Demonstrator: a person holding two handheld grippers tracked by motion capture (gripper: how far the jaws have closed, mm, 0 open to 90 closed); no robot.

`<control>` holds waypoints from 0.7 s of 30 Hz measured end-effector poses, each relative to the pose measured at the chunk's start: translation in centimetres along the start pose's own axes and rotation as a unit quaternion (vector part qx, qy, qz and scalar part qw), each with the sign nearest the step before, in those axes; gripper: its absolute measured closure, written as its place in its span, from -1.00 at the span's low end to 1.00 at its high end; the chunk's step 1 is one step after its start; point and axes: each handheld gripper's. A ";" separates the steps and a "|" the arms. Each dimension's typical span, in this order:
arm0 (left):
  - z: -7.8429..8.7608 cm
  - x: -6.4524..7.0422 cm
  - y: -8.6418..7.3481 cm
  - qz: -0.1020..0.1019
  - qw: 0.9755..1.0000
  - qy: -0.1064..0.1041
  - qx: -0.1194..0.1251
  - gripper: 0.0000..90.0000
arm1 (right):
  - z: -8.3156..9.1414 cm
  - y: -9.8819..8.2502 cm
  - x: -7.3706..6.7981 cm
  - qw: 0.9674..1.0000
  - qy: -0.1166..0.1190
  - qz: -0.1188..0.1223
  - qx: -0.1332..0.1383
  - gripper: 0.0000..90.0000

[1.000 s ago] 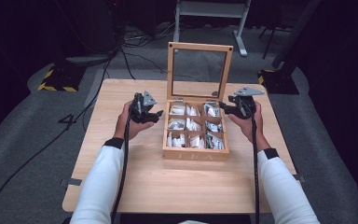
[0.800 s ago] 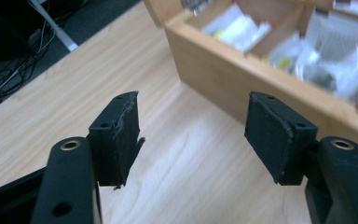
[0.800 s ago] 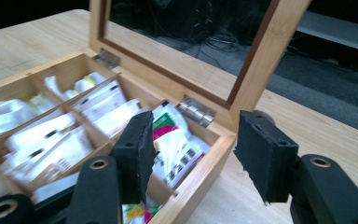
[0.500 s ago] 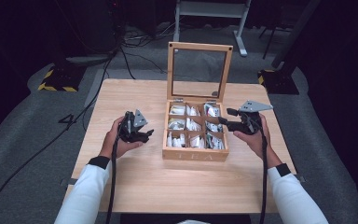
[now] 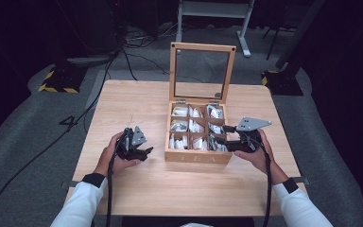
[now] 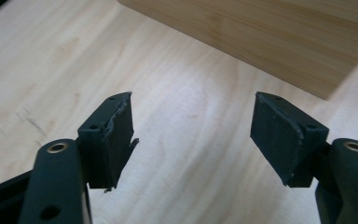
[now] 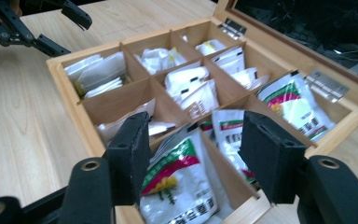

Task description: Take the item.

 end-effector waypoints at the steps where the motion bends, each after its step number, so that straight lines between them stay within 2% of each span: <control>1: 0.1 0.1 -0.2 -0.003 1.000 0.000 -0.001 -0.33 | 0.0 -0.1 -0.2 1.000 0.001 0.000 -0.004 -0.05; 3: 0.2 0.5 -0.7 -0.005 1.000 -0.003 -0.004 -0.34 | -0.2 -0.4 -0.5 1.000 0.007 -0.004 -0.007 -0.07; 6: 0.3 0.7 -1.3 0.003 1.000 -0.020 -0.015 -0.37 | -0.2 -0.6 -1.0 1.000 0.011 -0.001 -0.010 -0.07; 8: 0.5 1.1 -1.8 -0.002 1.000 -0.015 -0.011 -0.36 | -0.4 -0.8 -1.3 1.000 0.013 -0.001 -0.011 -0.08; 10: 0.4 1.4 -2.4 0.007 0.999 -0.028 -0.020 -0.37 | -0.6 -0.9 -1.6 1.000 0.013 0.003 -0.017 -0.08; 14: 0.4 2.3 -3.5 -0.007 0.999 -0.027 -0.035 -0.43 | -1.3 -1.1 -1.9 0.999 0.013 0.004 -0.029 -0.09; 18: 1.0 2.7 -4.1 -0.002 0.999 -0.035 -0.033 -0.42 | -1.7 -1.5 -1.8 0.999 0.014 -0.002 -0.034 -0.03; 21: 1.2 2.6 -4.6 0.018 0.998 -0.053 -0.032 -0.46 | -1.7 -1.8 -1.4 0.999 0.016 -0.018 -0.033 -0.05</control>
Point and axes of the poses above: each handheld gripper's, and its own axes: z roughly backward along the jaws, y roughly out of its top, x roughly to its right, and after that the axes turned 8 degrees about z, right-handed
